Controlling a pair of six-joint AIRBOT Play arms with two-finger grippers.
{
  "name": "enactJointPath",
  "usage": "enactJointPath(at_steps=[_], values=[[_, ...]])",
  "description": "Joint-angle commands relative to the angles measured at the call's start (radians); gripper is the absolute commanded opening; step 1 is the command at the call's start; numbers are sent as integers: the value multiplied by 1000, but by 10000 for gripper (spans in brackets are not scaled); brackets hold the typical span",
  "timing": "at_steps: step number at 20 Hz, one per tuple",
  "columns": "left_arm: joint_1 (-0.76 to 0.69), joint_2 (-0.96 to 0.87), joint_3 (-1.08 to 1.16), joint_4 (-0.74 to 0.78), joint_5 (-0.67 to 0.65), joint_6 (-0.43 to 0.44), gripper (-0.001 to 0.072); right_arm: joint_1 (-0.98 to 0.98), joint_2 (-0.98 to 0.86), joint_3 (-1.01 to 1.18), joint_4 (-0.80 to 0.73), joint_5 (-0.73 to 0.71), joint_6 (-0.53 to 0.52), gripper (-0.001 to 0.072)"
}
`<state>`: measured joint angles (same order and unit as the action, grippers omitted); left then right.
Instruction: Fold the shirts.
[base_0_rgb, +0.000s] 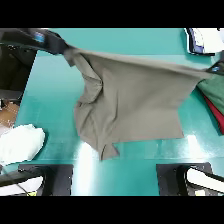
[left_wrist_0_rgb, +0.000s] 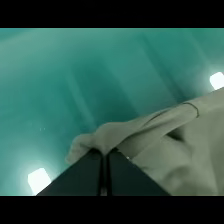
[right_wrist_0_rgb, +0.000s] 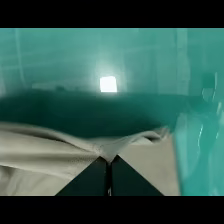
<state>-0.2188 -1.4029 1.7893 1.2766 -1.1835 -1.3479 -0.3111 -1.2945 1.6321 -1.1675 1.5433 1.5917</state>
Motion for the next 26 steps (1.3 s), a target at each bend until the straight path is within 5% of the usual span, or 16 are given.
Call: enactJointPath(at_steps=[1, 6, 7, 8, 9, 10, 11, 19, 26], values=[[0, -193, -16, -4, 112, 4, 31, 100, -103, -138, 13, -311, -23, 15], [2, -236, -10, -3, 216, 1, 32, 175, -174, -183, 14, -556, -23, 16], [2, -236, -1, 3, 218, 1, 77, 176, -177, -183, 15, -589, -23, 18], [2, -236, 10, 11, 215, -5, 397, 176, -177, -182, 18, -614, -22, 22], [5, -236, 23, 24, 204, -28, 619, 174, -176, -179, 21, -629, -23, 149], [11, -236, 38, 32, 185, -37, 627, 166, -176, -166, 21, -626, -23, 386], [25, -236, 55, 33, 161, -45, 627, 152, -176, -147, 22, -617, -23, 551], [198, -227, 84, 34, -315, -120, 626, 91, -161, 56, 21, -193, -100, 568], [149, 65, -399, 74, -213, -180, 608, 110, 77, -277, 15, -251, -117, 568]])
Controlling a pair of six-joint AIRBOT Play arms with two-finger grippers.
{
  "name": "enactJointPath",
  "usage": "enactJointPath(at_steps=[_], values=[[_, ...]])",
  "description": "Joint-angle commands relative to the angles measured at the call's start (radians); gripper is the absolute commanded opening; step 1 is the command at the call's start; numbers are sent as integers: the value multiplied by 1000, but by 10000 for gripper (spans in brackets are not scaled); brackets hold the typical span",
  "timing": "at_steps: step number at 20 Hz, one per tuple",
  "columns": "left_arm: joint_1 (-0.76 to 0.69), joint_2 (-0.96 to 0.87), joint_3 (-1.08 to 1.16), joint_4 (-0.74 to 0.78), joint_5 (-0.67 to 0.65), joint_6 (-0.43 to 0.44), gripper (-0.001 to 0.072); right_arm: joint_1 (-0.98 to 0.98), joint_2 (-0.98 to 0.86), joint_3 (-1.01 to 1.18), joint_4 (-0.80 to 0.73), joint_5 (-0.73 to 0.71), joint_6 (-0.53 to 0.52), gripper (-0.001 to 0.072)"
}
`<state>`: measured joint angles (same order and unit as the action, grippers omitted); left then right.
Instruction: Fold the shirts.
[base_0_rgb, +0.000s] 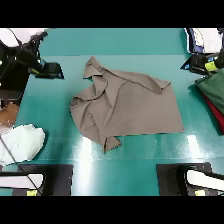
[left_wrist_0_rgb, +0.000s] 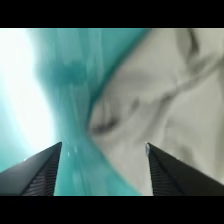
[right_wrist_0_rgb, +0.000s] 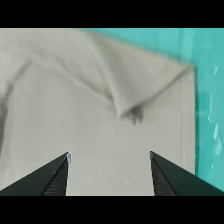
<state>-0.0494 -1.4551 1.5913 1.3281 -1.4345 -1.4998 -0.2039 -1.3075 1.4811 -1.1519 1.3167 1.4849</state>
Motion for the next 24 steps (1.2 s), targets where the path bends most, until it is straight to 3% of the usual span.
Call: enactJointPath(at_steps=[1, 3, 5, 7, 15, 24], values=[[-38, 181, -323, 21, 79, -45, 608, 3, 120, -172, -1, -41, -10, 568], [-67, 302, -557, -10, 163, -94, 608, 3, 174, -254, -1, -71, -10, 540], [-98, 402, -763, -96, 248, -127, 608, 3, 213, -314, 1, -106, -10, 415], [-140, 445, -886, -141, 283, -138, 608, 3, 238, -349, 1, -122, -10, 353], [-309, 447, -985, -138, 475, -303, 608, 3, 249, -348, 7, -107, -10, 353], [-309, 447, -985, -166, 507, -307, 608, 3, 249, -348, 7, -101, -10, 353]])
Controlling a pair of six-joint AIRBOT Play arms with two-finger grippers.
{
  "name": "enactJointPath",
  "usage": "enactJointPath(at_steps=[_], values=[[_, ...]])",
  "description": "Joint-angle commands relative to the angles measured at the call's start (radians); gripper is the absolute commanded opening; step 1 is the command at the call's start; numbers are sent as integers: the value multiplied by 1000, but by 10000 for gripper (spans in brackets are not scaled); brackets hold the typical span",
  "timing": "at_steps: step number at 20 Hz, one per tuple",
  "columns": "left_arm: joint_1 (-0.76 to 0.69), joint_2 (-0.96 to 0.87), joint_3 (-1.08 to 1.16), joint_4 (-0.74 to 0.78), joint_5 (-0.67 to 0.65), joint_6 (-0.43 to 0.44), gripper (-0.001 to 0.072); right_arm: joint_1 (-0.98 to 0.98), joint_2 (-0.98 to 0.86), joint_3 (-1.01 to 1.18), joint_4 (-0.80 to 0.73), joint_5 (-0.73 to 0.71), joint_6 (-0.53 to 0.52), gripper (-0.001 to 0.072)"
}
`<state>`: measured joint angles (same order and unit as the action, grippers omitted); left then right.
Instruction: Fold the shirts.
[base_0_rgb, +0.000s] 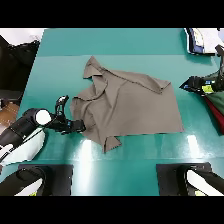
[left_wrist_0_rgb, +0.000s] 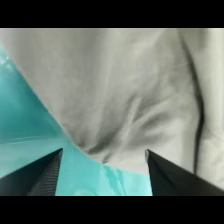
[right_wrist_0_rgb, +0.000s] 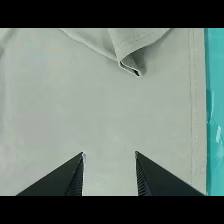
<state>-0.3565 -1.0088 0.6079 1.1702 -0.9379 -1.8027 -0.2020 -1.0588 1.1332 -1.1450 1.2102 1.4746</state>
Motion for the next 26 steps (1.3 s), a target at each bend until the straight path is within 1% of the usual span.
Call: enactJointPath(at_steps=[1, 5, 10, 13, 14, 15, 16, 18, 19, 22, 24, 26], values=[[-2, 1, -2, -8, 11, -5, 607, 1, 1, 0, 0, 8, 0, 353], [-2, -29, -4, -18, 4, -5, 608, 1, 1, 0, 0, 19, 1, 353], [-2, -72, -4, -38, 39, -4, 607, 1, 1, 0, 0, 43, 1, 353], [-2, -88, -4, -75, 41, 4, 605, 1, 1, 0, 0, 50, 1, 353], [-2, -88, -3, -75, 47, 5, 435, 1, 1, 0, 0, 54, 1, 353], [-2, -88, -3, -79, 48, 26, 151, 0, 1, 0, 0, 60, 1, 353], [-2, -88, -3, -86, 47, 50, 31, 0, 1, 0, 0, 70, 1, 353], [-2, -83, 4, -89, 15, 75, 32, -2, 1, 0, -7, 98, 0, 353], [-2, -83, 25, -79, -32, 113, 31, -2, 1, 0, -9, 112, 0, 353], [-2, -82, 143, 41, -236, 158, 31, -2, 1, -1, -19, 171, -5, 353], [-2, -61, 223, 122, -346, 169, 31, -2, 1, -3, -87, 235, -11, 353], [-2, -5, 270, 171, -366, 179, 31, -11, 20, -52, -185, 260, -14, 353]])
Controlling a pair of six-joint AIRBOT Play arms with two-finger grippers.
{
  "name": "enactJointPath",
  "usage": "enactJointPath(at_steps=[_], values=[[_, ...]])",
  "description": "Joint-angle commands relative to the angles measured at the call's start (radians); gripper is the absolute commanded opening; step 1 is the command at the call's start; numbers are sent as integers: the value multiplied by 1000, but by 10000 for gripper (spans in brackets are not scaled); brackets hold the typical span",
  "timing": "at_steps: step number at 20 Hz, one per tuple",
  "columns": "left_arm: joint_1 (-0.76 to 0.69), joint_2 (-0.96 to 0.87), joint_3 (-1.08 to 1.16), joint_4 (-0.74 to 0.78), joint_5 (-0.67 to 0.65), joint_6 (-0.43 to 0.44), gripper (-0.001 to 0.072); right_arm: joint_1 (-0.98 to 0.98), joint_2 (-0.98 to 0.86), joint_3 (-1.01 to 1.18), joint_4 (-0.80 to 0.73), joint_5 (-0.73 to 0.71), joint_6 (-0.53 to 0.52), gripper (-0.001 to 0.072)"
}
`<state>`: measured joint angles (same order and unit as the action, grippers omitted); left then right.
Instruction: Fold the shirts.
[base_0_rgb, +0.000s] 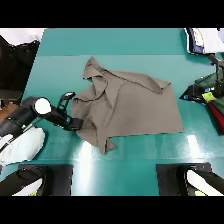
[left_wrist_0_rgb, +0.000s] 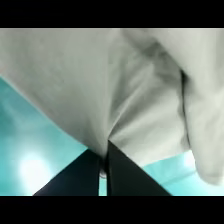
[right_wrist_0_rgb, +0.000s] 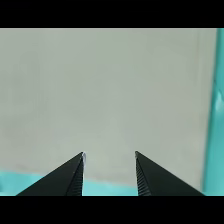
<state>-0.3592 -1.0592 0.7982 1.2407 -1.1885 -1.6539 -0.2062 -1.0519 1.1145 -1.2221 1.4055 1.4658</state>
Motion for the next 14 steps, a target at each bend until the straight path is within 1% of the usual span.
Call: enactJointPath(at_steps=[1, 3, 6, 7, 8, 9, 14], values=[[1, 82, 92, 108, -114, 31, 31, -18, 32, -85, -135, 60, -5, 353], [1, 136, 97, 106, -110, 31, 32, -67, 71, -200, -140, 34, -17, 353], [1, 158, 96, 106, -113, 31, 32, -137, 92, -346, -139, -31, -34, 355], [1, 158, 96, 106, -111, 31, 32, -148, 90, -379, -140, -47, -55, 383], [1, 158, 96, 105, -109, 31, 32, -158, 90, -406, -140, -62, -72, 449], [1, 158, 96, 105, -109, 31, 32, -160, 86, -428, -141, -83, -74, 531], [1, 158, 96, 103, -111, 31, 32, -160, 14, -455, -140, -161, -72, 528]])
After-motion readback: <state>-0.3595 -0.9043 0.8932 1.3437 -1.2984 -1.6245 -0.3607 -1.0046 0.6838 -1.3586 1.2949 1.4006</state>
